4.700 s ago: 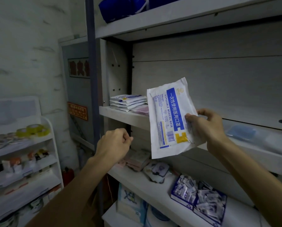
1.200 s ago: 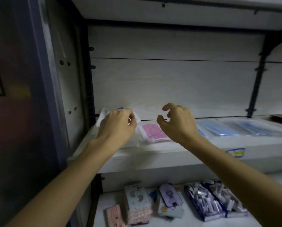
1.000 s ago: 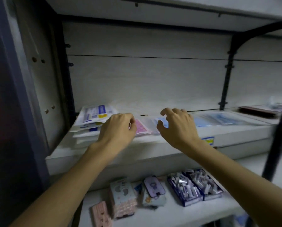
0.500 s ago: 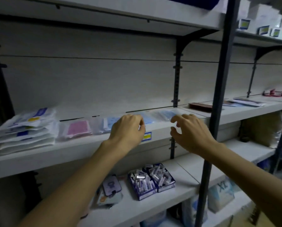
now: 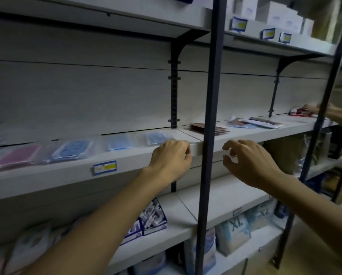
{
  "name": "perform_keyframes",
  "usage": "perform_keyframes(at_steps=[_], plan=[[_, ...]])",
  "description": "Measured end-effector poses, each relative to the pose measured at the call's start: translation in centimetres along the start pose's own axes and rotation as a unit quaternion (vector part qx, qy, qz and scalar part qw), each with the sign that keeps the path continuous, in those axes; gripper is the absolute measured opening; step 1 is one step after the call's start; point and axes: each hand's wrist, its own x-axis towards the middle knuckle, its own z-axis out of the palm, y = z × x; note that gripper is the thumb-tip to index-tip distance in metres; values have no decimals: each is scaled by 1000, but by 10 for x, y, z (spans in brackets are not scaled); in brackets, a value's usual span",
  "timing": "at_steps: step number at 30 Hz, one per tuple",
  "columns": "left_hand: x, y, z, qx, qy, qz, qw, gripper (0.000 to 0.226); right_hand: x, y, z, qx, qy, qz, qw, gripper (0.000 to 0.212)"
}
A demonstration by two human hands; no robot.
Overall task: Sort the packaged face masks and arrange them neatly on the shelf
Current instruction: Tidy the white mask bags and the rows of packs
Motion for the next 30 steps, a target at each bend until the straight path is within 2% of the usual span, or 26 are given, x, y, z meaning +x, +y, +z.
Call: perform_keyframes(at_steps=[6,12,17,25,30], plan=[[53,40,35,-7,-10,35,999,13,8,70,15,4,-12,25,1000,34],[125,77,73,-12,9,61,998,18,49,149,26,13,-5,32,999,35],[187,112,123,-4,-4,84,996,19,79,215,45,-1,-4,31,1000,34],[268,165,203,20,-32,90,995,20,98,339,62,-29,-23,51,998,34],[308,200,248,24,-37,60,997,19,116,421,74,-16,-27,53,998,32]])
